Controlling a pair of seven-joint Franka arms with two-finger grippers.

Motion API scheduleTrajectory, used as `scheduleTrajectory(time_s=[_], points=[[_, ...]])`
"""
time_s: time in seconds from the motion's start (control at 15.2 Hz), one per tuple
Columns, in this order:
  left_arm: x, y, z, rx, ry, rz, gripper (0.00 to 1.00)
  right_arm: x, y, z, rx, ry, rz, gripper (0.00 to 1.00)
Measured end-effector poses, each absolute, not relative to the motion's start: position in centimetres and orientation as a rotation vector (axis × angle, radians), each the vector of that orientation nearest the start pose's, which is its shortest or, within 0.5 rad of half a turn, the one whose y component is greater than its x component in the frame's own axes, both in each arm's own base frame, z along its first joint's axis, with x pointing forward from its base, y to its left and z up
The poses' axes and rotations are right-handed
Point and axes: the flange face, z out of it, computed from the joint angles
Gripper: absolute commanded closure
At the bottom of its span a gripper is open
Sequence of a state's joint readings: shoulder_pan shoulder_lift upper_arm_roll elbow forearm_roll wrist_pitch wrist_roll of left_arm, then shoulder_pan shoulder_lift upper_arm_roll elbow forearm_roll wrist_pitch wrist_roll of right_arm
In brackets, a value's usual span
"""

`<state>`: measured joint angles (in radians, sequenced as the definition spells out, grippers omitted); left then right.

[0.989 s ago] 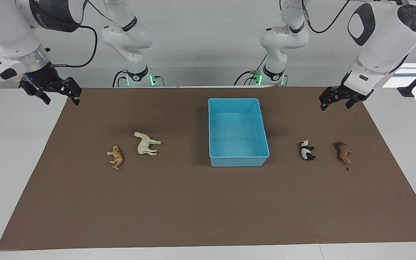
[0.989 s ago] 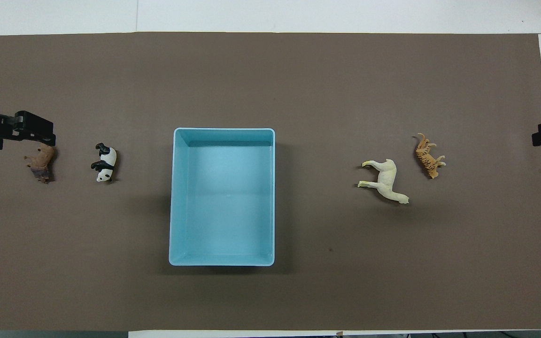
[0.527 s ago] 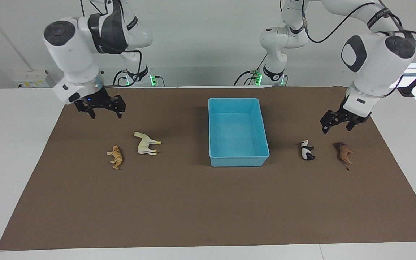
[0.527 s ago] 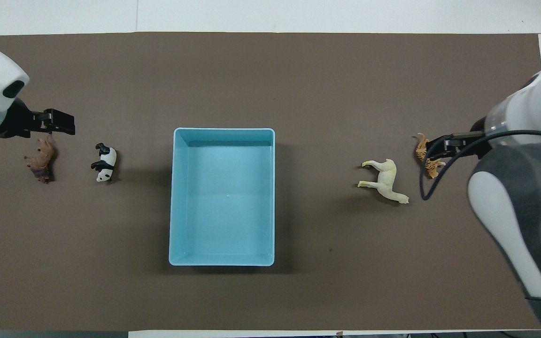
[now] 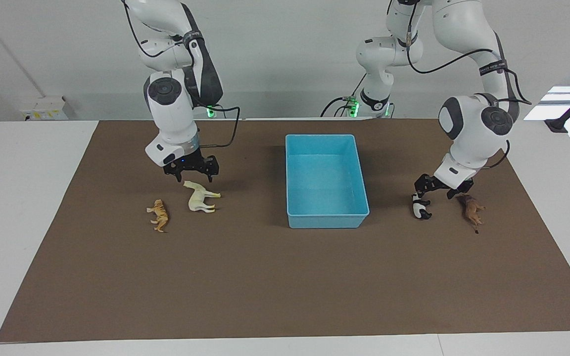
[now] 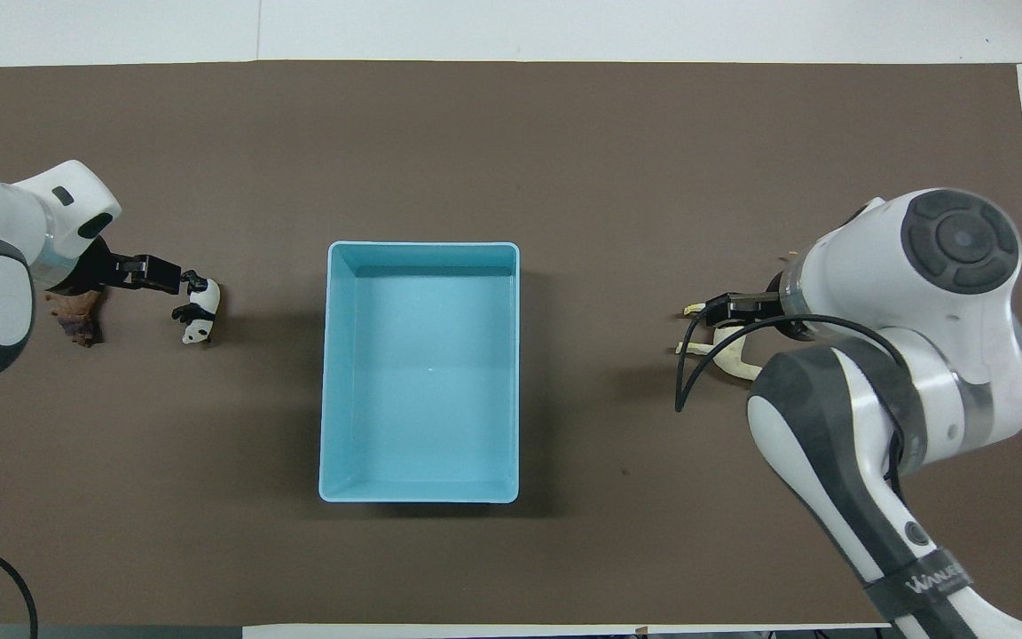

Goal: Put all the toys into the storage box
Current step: 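Grasp the panda with the left gripper while the right gripper grasps the horse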

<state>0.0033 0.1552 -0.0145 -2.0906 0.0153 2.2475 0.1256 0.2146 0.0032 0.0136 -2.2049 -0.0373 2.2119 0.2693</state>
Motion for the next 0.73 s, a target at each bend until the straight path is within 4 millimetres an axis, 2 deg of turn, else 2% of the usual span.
scheduleTrajectory(time_s=[0.26,0.53,0.66,0.73], points=[[55.8,-1.1,32.4,-3.124,0.244,0.003,0.00,51.2,11.1,36.1,-3.160,0.011,-0.064,0.00],[56.1,-2.5,30.3,-3.122,0.284,0.005,0.00,51.5,10.4,33.6,-3.152,0.029,-0.099,0.00],[56.2,-2.4,29.6,-3.123,0.280,0.000,0.00,51.5,9.5,32.8,-3.151,0.046,-0.104,0.00],[56.3,-2.2,29.5,-3.123,0.276,-0.003,0.03,51.5,9.1,32.6,-3.151,0.058,-0.105,0.00]])
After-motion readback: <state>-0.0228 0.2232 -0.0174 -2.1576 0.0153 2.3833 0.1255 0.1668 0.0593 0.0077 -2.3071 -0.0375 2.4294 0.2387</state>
